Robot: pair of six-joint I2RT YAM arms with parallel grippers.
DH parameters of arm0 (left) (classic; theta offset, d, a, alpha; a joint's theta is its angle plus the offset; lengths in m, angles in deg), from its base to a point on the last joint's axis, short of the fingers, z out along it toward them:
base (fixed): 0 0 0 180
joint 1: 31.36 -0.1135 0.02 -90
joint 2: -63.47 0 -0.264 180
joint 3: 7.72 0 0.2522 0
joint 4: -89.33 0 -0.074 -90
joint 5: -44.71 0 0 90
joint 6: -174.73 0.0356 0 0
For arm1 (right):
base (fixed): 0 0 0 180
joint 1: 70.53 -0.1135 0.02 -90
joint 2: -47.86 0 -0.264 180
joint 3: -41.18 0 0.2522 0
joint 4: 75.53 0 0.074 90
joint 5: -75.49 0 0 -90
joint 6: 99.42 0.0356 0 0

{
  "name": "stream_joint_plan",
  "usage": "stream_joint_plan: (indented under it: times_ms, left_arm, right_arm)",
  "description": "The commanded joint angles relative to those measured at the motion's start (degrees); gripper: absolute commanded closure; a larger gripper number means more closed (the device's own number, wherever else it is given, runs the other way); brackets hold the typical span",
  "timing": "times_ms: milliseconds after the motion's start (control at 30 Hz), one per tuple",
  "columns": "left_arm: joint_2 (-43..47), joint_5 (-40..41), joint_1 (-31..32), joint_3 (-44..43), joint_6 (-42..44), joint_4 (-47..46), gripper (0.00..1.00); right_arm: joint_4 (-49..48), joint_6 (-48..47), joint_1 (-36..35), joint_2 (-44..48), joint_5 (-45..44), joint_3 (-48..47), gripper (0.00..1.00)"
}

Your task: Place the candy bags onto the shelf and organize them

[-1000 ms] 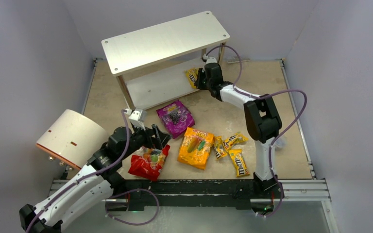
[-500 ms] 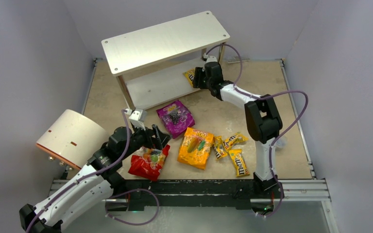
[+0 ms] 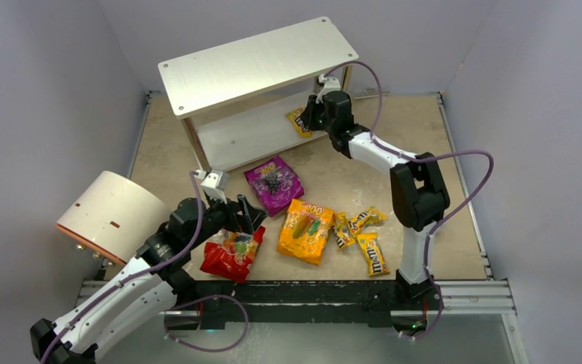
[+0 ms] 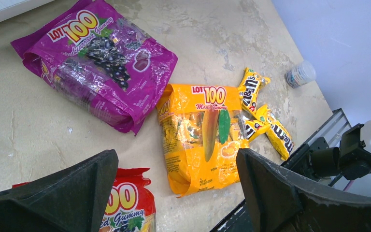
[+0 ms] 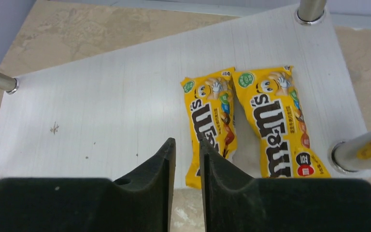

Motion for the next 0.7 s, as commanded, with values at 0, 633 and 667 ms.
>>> stream_joint_plan:
  times_ms: [0,633,667]
  left_arm:
    - [0.25,0.09,0.05,-1.51,-0.55,-1.58,0.00]
    - [-0.32,0.27,0.05,-1.37,-0.67,-1.71,0.00]
    - [-0.30,0.27,0.10,-1.36,-0.72,-1.71,0.00]
  right_arm:
    - [-7.33,-2.58,-0.39,-2.92,-0.07,-1.56,0.74]
    - [-5.65,-6.12,-0.43,-13.82,-4.32,-5.82,0.80]
    - [-6.08,-5.75,-0.46,-13.82,-4.47,-5.17,0.80]
